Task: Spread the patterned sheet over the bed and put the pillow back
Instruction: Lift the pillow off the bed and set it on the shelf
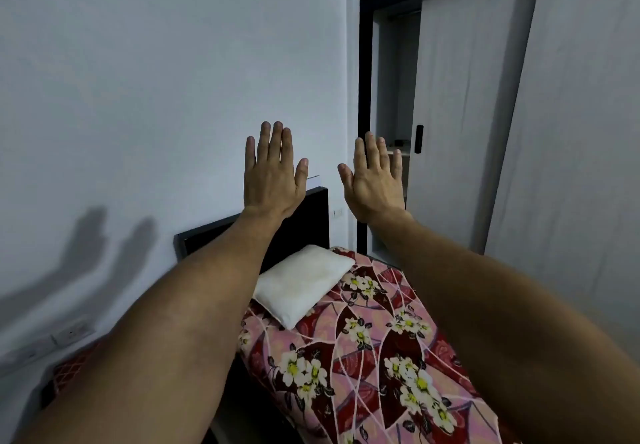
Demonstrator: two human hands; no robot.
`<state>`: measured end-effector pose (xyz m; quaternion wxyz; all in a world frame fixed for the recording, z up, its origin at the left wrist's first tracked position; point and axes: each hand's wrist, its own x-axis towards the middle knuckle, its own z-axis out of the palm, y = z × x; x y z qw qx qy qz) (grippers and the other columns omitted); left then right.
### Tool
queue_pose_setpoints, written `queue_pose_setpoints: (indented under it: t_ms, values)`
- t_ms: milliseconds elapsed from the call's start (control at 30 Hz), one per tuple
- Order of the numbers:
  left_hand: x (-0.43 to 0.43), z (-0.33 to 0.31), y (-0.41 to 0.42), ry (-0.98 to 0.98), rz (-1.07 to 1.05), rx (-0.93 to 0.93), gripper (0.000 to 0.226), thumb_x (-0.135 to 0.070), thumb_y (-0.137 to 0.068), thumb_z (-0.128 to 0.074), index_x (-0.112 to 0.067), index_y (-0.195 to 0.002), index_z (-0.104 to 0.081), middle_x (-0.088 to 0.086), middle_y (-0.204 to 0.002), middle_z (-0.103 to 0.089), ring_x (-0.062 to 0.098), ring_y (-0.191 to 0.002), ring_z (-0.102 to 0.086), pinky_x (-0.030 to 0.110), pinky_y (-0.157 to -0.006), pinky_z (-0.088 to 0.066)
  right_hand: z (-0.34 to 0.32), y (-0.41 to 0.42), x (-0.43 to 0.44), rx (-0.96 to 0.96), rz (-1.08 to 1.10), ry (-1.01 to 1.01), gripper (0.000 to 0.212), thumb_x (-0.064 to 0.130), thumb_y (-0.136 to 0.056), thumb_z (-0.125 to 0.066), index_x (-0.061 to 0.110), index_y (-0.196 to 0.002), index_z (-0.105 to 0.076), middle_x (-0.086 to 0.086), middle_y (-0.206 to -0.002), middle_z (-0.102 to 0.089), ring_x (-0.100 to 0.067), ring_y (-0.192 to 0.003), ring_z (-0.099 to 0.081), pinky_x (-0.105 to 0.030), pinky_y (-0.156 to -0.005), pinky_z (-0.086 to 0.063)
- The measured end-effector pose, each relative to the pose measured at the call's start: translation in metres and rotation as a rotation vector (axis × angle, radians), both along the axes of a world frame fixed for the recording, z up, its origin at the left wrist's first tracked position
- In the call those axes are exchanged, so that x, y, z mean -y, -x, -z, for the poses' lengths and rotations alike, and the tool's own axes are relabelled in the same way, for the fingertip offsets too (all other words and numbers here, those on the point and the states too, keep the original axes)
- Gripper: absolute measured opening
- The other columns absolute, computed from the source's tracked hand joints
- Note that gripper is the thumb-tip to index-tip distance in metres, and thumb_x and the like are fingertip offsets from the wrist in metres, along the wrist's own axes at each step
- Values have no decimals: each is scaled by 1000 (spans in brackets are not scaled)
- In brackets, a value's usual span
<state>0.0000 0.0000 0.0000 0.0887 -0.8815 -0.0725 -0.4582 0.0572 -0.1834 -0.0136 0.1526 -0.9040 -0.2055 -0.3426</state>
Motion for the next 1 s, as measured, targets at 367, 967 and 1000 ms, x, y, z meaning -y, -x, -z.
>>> queue_pose_setpoints:
  t_ms: [367,967,1000]
  values:
    - [-78,28,-51,25,-26,-92,67,-43,-101,-15,-4,-150,-38,14,-156,-40,31,-148,-28,49,-121,-19,31,-57,-80,-106,-29,15,70,56,-105,-7,15,-162,-5,-8,-170,4,-25,-156,10,-51,-125,6]
    - [-223,35,-212,83,-69,-232,64,-44,-101,-21,-4,-145,-45,14,-138,-57,33,-127,-49,46,-104,-41,36,-218,-231,-158,-80,45,68,53,-106,-11,13,-161,-13,-9,-169,-4,-27,-156,3,-49,-125,5]
    - [-232,38,-218,99,-68,-258,60,-43,-102,-25,-5,-145,-44,14,-135,-58,33,-124,-51,45,-101,-42,39,-225,-238,-169,-80,51,67,53,-107,-11,13,-161,-13,-9,-169,-5,-27,-156,2,-49,-124,5]
